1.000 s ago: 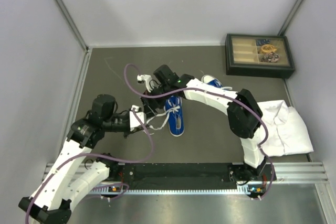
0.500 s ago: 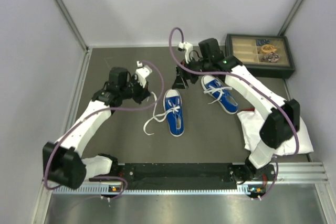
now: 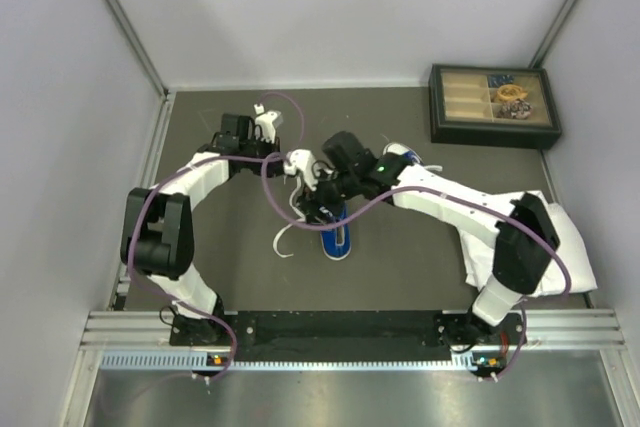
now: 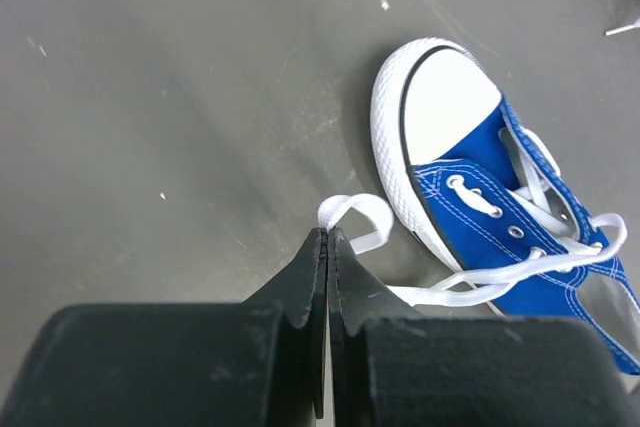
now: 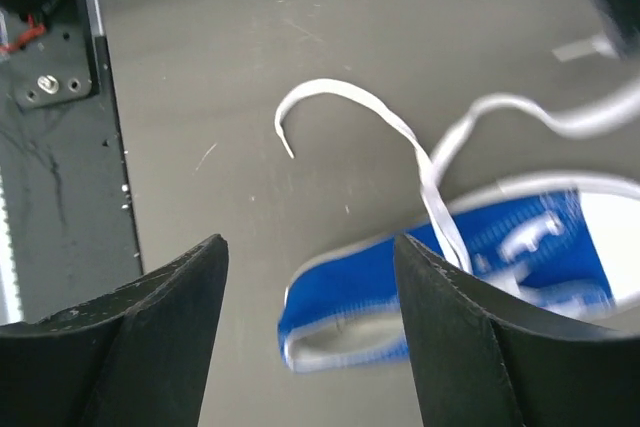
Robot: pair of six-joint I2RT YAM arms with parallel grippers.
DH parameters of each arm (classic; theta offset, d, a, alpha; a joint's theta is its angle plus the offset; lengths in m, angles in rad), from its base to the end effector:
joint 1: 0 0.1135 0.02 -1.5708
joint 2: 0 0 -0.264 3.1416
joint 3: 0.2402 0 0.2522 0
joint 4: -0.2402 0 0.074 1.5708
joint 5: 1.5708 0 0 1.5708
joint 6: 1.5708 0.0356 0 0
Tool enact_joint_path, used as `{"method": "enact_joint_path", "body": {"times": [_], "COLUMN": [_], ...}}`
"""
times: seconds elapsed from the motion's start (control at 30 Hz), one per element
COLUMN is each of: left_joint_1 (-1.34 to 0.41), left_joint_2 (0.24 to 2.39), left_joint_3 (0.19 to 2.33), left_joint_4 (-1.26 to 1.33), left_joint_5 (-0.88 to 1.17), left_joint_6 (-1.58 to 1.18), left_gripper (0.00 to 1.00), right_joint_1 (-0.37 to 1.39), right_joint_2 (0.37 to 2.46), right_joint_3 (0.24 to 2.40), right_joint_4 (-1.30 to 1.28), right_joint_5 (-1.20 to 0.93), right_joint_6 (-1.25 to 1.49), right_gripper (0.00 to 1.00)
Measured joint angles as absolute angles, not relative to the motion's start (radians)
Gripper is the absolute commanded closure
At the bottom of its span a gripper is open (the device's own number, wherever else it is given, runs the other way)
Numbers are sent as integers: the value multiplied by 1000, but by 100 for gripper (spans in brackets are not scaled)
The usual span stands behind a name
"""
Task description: Tie the shoes
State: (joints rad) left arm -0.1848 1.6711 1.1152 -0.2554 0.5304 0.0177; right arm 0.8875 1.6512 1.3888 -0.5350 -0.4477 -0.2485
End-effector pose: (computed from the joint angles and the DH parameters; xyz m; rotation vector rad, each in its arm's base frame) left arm 0.3489 -0.0835 0.2219 0.4883 2.2996 -0.7104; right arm 0.2200 0.2947 0.2951 -1.4883 1.9160 0.8311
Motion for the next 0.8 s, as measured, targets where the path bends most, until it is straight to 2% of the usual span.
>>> {"method": "enact_joint_path", "body": {"times": [0.3,0.47,0.8], "left_joint_1": [-154,-151,-133], "left_joint_2": [1782,1819,1846], "left_joint_3": [1135,1154,1161], "left_joint_4": [-262,-266,-268], "left_joint_5": [585,599,617], "left_joint_6": [-53,-63,-67], "left_gripper": [100,100,100], "right_joint_1": [978,982,982], "right_joint_2": [1875,1986,2063], "right_joint_3": [1428,1501,1511], "right_joint_4": [-431,-377,-320], "right_joint_5": [-430,-411,-373], "right_joint_6": [-392,-440,-541], "right_gripper": [35,39,45]}}
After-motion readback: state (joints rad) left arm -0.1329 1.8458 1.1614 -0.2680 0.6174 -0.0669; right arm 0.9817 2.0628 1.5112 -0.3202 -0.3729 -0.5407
